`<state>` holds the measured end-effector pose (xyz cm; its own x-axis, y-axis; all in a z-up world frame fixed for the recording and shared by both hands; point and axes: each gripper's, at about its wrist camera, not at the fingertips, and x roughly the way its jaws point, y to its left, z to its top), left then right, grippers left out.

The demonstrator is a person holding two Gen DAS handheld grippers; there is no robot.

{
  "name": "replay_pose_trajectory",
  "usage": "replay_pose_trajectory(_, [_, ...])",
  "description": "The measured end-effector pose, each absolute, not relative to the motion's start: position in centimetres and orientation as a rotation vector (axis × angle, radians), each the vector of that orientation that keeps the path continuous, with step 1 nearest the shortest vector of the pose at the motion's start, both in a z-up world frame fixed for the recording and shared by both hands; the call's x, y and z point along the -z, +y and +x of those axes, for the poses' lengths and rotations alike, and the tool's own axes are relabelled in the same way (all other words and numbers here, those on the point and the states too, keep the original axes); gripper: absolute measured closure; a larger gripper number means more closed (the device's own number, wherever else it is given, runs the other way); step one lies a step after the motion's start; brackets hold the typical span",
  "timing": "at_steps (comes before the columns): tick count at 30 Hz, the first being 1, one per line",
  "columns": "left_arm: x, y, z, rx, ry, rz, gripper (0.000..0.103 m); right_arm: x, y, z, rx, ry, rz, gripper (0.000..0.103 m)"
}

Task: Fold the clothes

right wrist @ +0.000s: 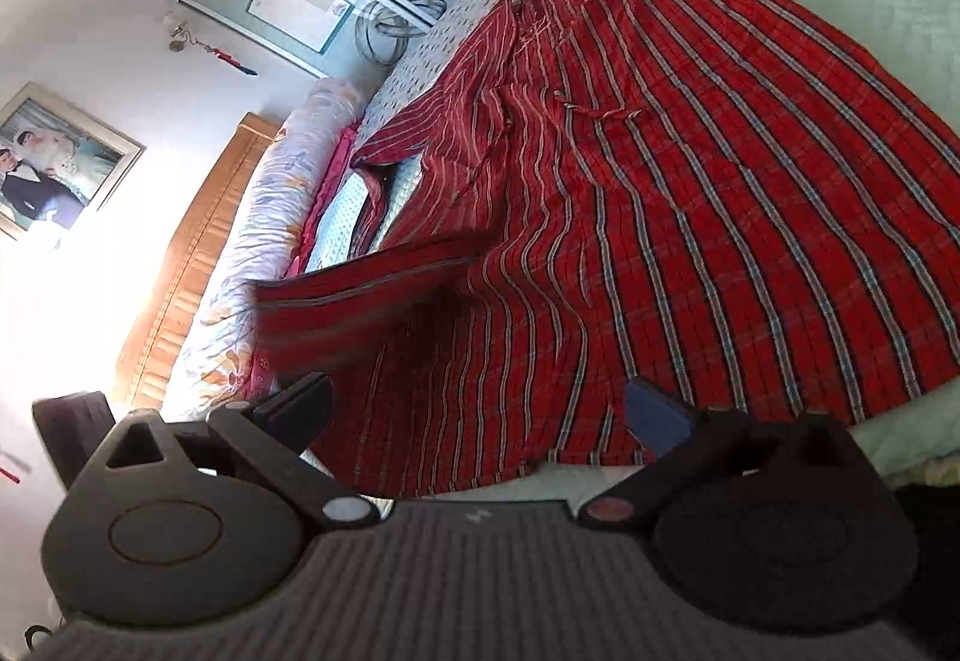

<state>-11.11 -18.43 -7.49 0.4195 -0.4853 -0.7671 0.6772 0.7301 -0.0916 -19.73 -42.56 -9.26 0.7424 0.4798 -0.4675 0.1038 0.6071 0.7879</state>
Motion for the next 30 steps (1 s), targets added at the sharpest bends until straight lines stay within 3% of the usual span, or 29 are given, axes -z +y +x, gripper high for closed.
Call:
replay_pose_trajectory(3, [9.5,-18.4,-12.0,0.705,0.938,0.246,0.087,9.3,-42.6,-20.2,-0.256,0.722,0.908,0.0])
replay_pose_trajectory(6, [9.4,-15.8,-10.8,0.601,0.944,0.059,0.086,9.7,-42.9,-20.5,-0.248,0.729,0.915,0.0])
replay_pose_trajectory(9, [9.0,-12.2,-9.3,0.448,0.926,-0.158,0.071,10.3,-42.8,-20.3,-0.241,0.744,0.925,0.0])
replay_pose_trajectory(15, [10.1,-8.9,-7.5,0.279,0.936,-0.292,0.07,11.6,-40.7,-17.1,-0.305,0.807,0.955,0.0])
replay_pose_trajectory(28, [13.8,-4.0,-5.6,0.147,1.01,-0.377,0.062,12.1,-26.9,-7.3,-0.42,0.769,0.35,0.001])
replay_pose_trajectory(29, [14.0,-3.9,-5.7,0.145,1.011,-0.371,0.06,12.5,-26.6,-6.9,-0.419,0.769,0.336,0.004])
replay_pose_trajectory(30, [14.1,-3.9,-5.6,0.146,1.021,-0.361,0.06,12.8,-26.3,-6.5,-0.42,0.77,0.321,0.014])
